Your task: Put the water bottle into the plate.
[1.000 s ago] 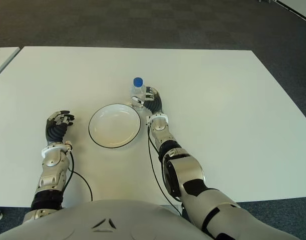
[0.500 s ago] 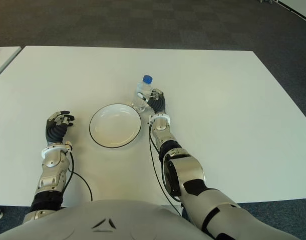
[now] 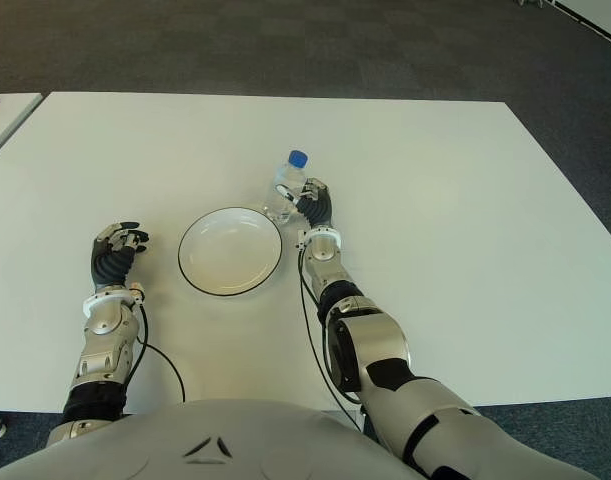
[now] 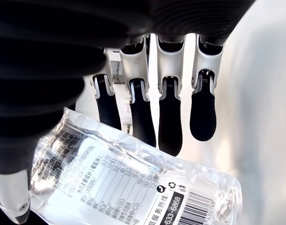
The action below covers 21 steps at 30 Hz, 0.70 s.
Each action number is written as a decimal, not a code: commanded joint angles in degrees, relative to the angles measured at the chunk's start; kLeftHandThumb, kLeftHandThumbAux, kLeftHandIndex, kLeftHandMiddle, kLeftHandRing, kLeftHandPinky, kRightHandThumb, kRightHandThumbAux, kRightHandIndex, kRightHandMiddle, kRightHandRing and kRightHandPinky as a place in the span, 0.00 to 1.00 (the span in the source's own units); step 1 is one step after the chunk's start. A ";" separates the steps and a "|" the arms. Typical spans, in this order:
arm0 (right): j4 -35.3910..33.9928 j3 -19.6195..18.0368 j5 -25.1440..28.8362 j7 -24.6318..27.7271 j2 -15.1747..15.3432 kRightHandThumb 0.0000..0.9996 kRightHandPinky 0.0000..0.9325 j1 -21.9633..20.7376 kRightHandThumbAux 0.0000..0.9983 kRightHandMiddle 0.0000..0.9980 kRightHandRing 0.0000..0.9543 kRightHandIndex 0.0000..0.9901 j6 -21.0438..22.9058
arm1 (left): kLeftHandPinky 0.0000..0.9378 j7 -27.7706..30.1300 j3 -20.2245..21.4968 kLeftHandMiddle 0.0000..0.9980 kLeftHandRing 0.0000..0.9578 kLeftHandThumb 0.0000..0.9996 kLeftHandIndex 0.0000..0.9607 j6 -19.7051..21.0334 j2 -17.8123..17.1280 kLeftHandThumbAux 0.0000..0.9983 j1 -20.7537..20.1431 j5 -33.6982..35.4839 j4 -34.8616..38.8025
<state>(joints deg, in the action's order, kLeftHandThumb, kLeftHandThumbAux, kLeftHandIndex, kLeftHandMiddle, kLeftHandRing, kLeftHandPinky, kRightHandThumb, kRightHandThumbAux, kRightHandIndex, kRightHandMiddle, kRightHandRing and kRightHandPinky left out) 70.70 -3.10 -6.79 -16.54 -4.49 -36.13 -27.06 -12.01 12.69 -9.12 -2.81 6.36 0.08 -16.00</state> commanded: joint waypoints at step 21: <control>1.17 -1.96 1.69 1.10 -1.98 0.94 0.62 -0.54 0.66 0.52 0.56 0.37 0.67 | 0.49 -0.04 0.10 0.54 0.52 0.68 0.44 1.60 0.55 0.72 1.25 0.13 -2.61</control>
<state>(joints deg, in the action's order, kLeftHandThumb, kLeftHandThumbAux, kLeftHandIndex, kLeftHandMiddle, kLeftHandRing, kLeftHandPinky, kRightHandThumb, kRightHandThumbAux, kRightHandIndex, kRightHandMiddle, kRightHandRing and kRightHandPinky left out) 71.15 -4.95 -5.91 -15.53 -4.52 -36.18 -27.06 -12.07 12.74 -9.55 -2.81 6.29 0.00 -16.30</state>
